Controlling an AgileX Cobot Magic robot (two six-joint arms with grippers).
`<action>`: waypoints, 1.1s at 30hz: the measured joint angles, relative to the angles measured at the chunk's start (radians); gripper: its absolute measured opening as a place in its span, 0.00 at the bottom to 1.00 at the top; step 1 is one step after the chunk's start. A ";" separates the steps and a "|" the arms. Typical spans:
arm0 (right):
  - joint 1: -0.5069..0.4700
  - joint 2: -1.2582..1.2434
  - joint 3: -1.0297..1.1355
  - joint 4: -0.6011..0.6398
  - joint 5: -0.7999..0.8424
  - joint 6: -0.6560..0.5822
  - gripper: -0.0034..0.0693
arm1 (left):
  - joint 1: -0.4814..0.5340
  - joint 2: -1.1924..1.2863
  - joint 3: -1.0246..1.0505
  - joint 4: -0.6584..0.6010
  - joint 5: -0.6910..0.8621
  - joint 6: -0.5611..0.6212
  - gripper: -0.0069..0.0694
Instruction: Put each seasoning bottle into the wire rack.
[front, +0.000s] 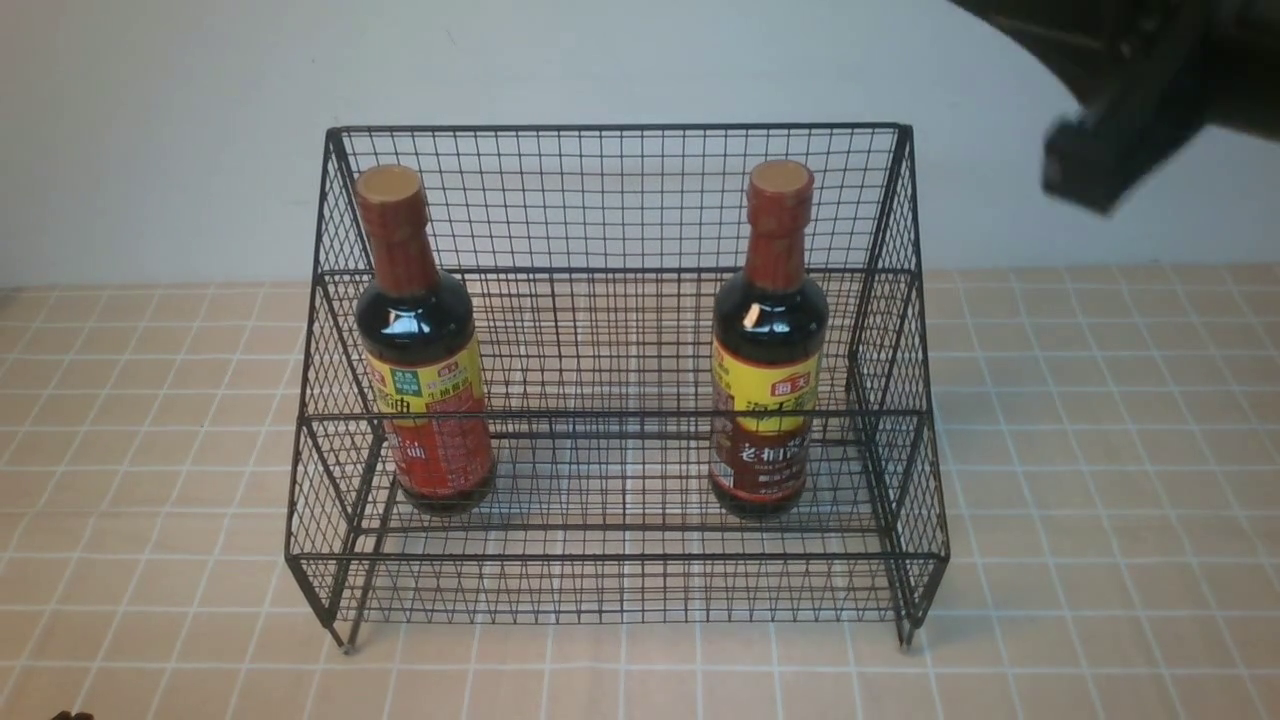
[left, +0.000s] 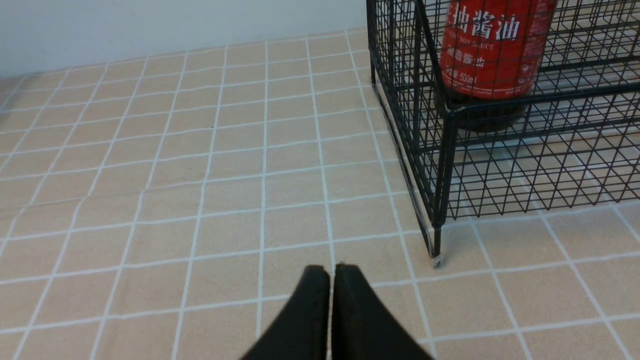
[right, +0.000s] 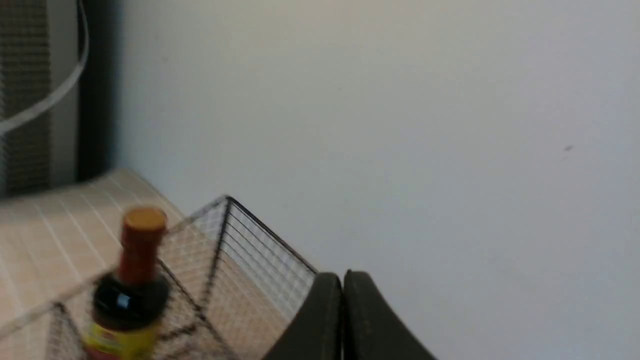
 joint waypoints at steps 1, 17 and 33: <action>0.000 -0.016 0.013 0.000 0.036 -0.083 0.03 | 0.000 0.000 0.000 0.000 0.000 0.000 0.08; 0.000 -0.222 0.092 1.634 1.302 -0.926 0.03 | 0.000 0.000 0.000 0.000 0.000 0.000 0.08; 0.000 -0.269 0.092 2.267 0.947 -1.569 0.03 | 0.000 0.000 0.000 0.000 0.000 0.000 0.08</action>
